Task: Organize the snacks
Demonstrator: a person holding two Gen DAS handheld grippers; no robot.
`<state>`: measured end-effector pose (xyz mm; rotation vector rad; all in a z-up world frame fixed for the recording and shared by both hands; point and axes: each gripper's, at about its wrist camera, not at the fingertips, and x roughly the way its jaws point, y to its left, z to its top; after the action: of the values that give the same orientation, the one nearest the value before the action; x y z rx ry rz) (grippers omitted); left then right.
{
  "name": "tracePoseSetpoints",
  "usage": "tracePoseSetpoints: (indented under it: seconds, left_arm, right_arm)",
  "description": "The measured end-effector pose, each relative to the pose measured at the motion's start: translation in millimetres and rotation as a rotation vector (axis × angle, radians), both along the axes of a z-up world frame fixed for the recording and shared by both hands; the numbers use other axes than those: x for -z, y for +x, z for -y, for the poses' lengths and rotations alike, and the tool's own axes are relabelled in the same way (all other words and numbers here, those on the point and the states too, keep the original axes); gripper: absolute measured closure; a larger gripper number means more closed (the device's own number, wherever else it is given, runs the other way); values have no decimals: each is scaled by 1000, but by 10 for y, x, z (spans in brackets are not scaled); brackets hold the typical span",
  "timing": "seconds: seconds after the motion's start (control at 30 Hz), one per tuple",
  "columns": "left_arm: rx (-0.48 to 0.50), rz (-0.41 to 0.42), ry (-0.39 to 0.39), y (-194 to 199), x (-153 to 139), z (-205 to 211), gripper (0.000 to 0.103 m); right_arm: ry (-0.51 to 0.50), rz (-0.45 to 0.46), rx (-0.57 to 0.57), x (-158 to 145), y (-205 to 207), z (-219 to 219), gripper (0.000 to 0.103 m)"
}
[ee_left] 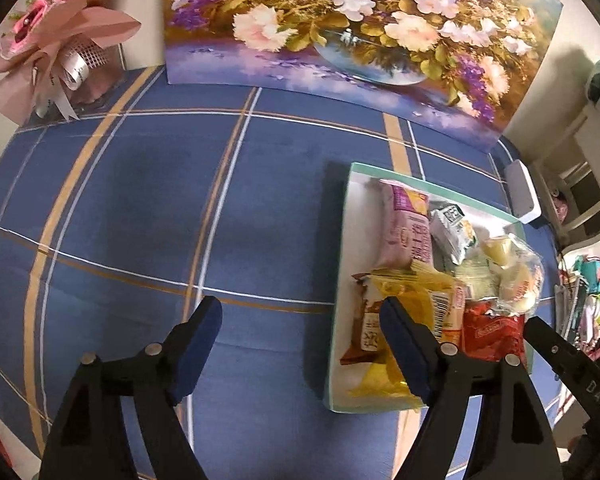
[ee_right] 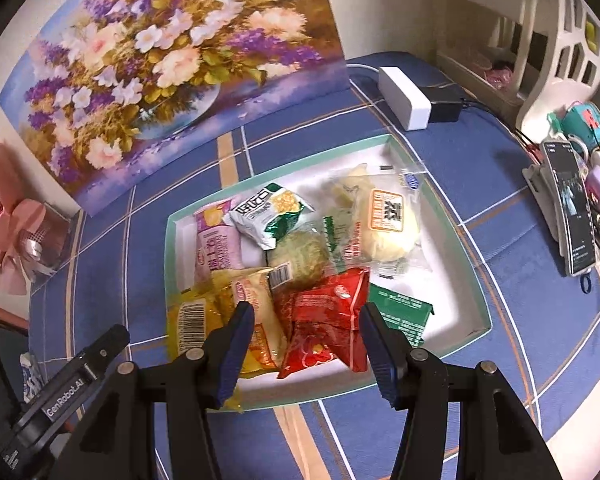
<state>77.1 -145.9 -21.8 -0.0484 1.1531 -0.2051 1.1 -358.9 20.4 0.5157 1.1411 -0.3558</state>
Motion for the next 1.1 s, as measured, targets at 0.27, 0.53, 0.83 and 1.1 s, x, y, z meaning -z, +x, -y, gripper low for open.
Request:
tracePoseSetpoints:
  seconds: [0.27,0.53,0.83,1.1]
  left_arm:
    - [-52,30,40,31,8,-121,5]
    - [-123,42,89,77,17,-308,2]
    - [-142,40,115,89,25,-380,2]
    - [-155,60,169,96,-12,-387,2]
  right_arm:
    - [-24,27,-61,-70,80,-192,29]
    - [-54,37,-100,-82,127,-327,11]
    - [-75,35,-110,-79,147,-372,0]
    - [-88,31,-126,-86,163,-416,0]
